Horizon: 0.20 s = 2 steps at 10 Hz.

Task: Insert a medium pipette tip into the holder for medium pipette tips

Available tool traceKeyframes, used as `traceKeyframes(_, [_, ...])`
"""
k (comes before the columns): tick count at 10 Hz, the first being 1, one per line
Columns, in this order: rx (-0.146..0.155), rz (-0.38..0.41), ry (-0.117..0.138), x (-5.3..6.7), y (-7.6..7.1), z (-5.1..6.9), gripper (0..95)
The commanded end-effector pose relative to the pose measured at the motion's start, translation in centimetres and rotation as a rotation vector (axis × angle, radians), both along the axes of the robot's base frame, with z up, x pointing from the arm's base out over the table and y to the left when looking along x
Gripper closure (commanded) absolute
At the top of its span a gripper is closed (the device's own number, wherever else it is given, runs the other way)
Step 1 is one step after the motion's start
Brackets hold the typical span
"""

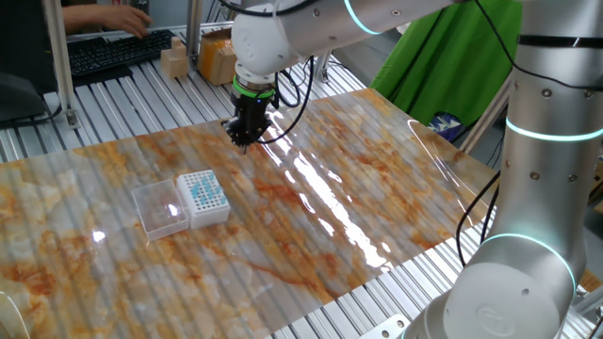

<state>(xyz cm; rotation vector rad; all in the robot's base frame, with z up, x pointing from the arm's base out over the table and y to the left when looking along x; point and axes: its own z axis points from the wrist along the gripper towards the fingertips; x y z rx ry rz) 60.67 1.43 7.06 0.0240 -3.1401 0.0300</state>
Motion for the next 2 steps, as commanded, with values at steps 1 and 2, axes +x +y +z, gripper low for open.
traceKeyframes(1, [-0.01, 0.04, 0.016, 0.03, -0.07, 0.02, 95.0])
traceKeyframes(2, [-0.01, 0.04, 0.025, 0.03, -0.08, 0.01, 95.0])
